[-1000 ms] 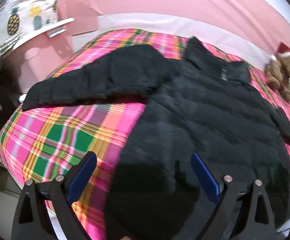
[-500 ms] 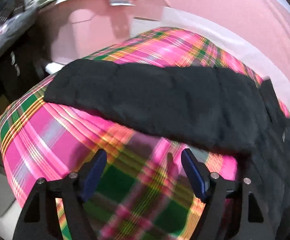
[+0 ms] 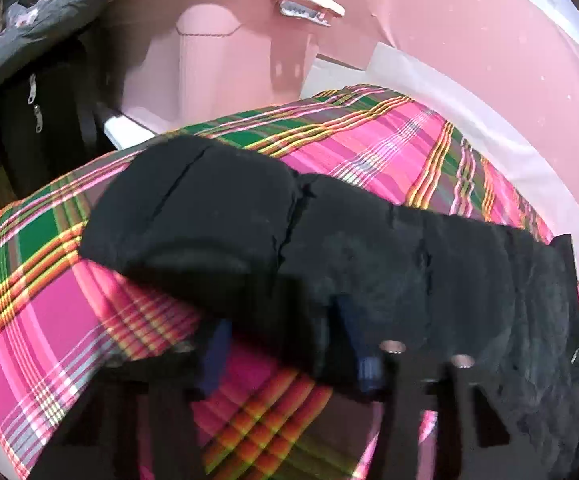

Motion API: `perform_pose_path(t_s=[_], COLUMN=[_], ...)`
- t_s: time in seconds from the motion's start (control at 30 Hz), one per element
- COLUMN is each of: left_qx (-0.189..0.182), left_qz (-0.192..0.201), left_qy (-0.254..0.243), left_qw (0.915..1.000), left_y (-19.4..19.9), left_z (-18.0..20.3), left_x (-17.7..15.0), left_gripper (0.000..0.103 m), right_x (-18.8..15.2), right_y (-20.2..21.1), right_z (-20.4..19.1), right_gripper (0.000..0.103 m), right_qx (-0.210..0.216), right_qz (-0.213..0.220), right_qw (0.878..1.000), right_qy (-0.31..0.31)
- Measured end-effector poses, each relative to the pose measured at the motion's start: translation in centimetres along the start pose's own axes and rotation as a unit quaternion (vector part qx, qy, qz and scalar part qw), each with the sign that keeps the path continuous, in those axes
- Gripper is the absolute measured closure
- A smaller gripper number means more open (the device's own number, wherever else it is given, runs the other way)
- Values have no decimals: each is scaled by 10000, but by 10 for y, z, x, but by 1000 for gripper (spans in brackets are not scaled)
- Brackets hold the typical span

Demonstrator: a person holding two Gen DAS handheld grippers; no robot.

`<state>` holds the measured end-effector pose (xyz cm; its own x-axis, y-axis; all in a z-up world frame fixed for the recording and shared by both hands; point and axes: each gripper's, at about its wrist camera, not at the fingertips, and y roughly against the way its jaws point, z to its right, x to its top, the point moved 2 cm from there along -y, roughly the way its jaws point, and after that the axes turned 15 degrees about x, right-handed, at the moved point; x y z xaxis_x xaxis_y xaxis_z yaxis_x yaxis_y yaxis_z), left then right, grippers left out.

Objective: Fold large clothes
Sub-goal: 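Grasp the jacket sleeve nearest the left tool and fold it across the body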

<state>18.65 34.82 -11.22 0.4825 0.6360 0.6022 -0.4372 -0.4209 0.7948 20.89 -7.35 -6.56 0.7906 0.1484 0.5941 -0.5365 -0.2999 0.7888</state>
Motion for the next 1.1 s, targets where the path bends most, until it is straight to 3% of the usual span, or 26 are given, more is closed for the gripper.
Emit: perform_pose_path(t_s=[0.1,0.33,0.47,0.6,0.8,1.1], left_qx=[-34,-816,-1482,-2045,-2788,-3500], left_qz=[139,853,1179,1218,937,-132], left_qy=[-85,-556,-963,-1441,-2142,-3037], left_qw=[9999,9915,9772,9605,9314,8861], left_y=[16,118,184,220,238,206], left_z=[6,47,91,152,246,364], left_x=[11,34,39,28,-18,-129], left_gripper=[88,91,91,91,91,91], right_x=[-5,-17,-22,-29,-44,-57], right_y=[3,27,48,64,84,87], right_z=[9,23,34,46,69,103], right_gripper=[21,21,21,21,21,21], right_qx=[-44,-27,-18,-35,-155,-301], right_qz=[-7,225,430,580,709,712], right_qw=[10000,9995,9986,9973,9950,9919], right_qy=[-64,-207,-306,-438,-693,-1009])
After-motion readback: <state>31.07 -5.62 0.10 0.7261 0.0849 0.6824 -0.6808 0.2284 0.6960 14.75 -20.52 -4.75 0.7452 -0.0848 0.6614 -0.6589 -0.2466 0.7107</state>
